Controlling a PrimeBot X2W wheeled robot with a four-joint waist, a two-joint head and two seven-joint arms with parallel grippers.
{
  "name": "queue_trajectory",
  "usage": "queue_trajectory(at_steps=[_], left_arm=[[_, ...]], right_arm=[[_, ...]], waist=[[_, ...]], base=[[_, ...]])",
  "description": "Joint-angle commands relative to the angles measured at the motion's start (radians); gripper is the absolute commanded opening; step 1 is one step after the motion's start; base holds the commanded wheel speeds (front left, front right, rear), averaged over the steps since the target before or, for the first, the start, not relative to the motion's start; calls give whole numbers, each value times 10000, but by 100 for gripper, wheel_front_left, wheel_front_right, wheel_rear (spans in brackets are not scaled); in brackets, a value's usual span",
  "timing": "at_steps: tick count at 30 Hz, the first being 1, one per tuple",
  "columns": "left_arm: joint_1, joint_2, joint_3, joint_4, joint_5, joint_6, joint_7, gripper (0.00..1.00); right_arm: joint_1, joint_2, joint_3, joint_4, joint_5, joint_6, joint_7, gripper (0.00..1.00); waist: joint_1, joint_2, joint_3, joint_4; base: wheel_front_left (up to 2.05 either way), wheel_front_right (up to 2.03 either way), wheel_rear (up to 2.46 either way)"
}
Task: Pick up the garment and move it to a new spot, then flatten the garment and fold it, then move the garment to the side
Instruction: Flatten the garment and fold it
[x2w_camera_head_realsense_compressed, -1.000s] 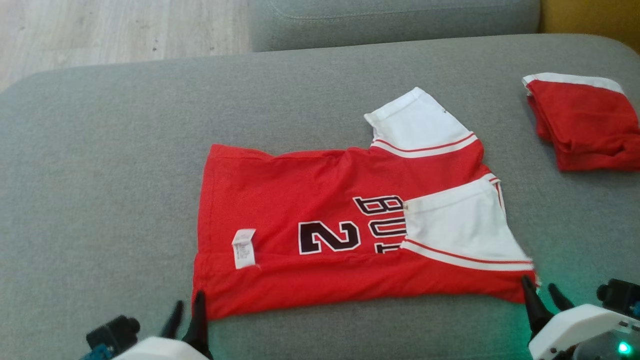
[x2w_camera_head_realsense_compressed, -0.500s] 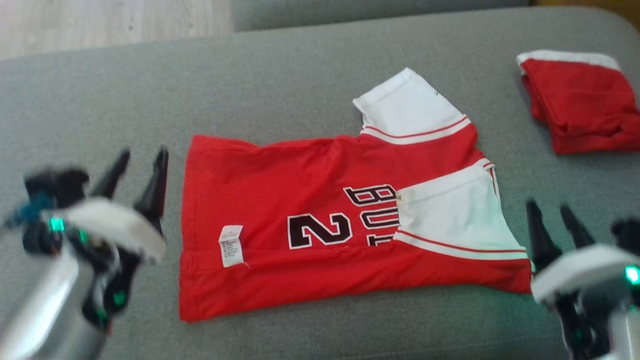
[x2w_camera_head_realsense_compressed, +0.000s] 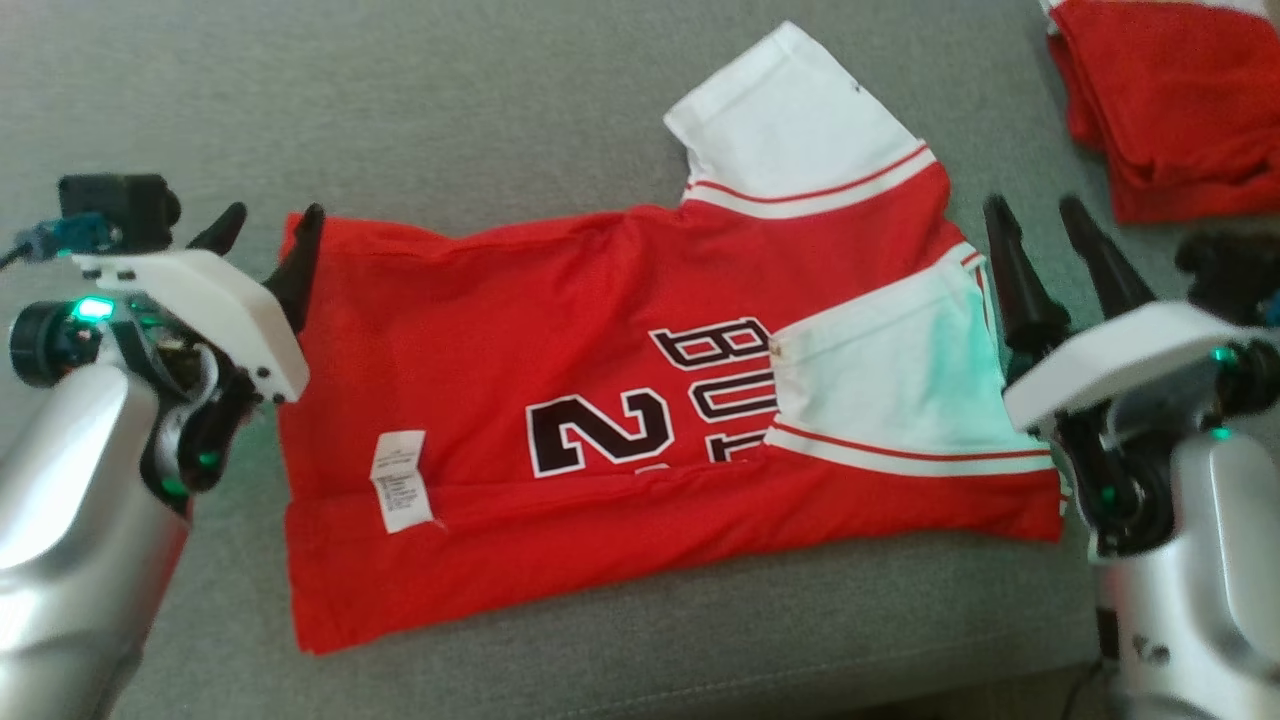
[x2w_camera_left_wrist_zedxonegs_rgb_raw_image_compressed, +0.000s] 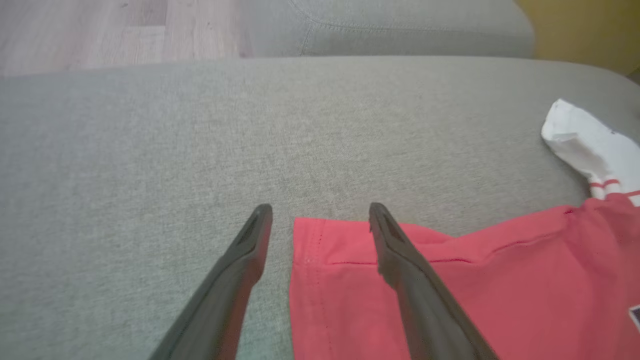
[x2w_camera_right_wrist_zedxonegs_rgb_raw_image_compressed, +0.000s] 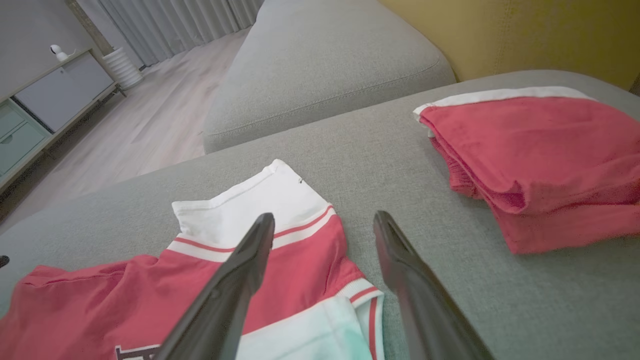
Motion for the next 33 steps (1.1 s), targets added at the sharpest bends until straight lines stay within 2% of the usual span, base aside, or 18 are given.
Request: queue_trajectory(at_steps=[1, 6, 14, 15, 16, 17, 18, 19, 27, 33], left_arm=[[-605, 353, 376, -144, 60, 35, 72, 100], [-932, 346, 177, 566, 0, 114, 831, 100], [-893, 484, -71, 657, -222, 11, 1725, 100], [-875, 503, -103, 666, -224, 29, 1807, 91], [-854, 519, -126, 681, -246, 39, 1902, 70], [-832, 536, -144, 683, -271, 46, 1984, 44], [-811, 564, -165, 663, -283, 44, 2051, 25], [-757, 607, -198, 553, -299, 52, 2134, 0], [-596, 561, 320, -467, -270, 170, 699, 0], [-435, 275, 394, -1207, -231, 347, 99, 0]], right_arm=[[-340, -157, 277, -300, -33, 65, -80, 100], [-915, -301, 579, -41, 61, 65, -204, 100], [-1410, -451, 775, 276, 185, 65, -415, 100], [-1457, -454, 799, 308, 194, 65, -436, 100], [-1506, -455, 827, 336, 203, 65, -454, 100], [-1555, -454, 860, 359, 210, 65, -468, 100], [-1596, -452, 898, 370, 218, 65, -481, 100], [-1665, -466, 940, 395, 230, 65, -495, 100], [-2625, -703, 1061, 912, -29, 65, -339, 100], [-4223, -947, 1255, 2511, -622, 65, 264, 100]], waist=[[-3, 0, 256, -202], [-3, 0, 505, -347], [-3, 0, 591, -400], [-3, 0, 603, -405], [-3, 0, 615, -411], [-3, 0, 628, -417], [-3, 0, 640, -423], [-3, 0, 658, -408], [-3, 0, 644, 24], [-3, 0, 814, 729]], base=[[0, 0, 0], [0, 0, 0], [0, 0, 0], [0, 0, 0], [0, 0, 0], [0, 0, 0], [0, 0, 0], [0, 0, 0], [0, 0, 0], [0, 0, 0]])
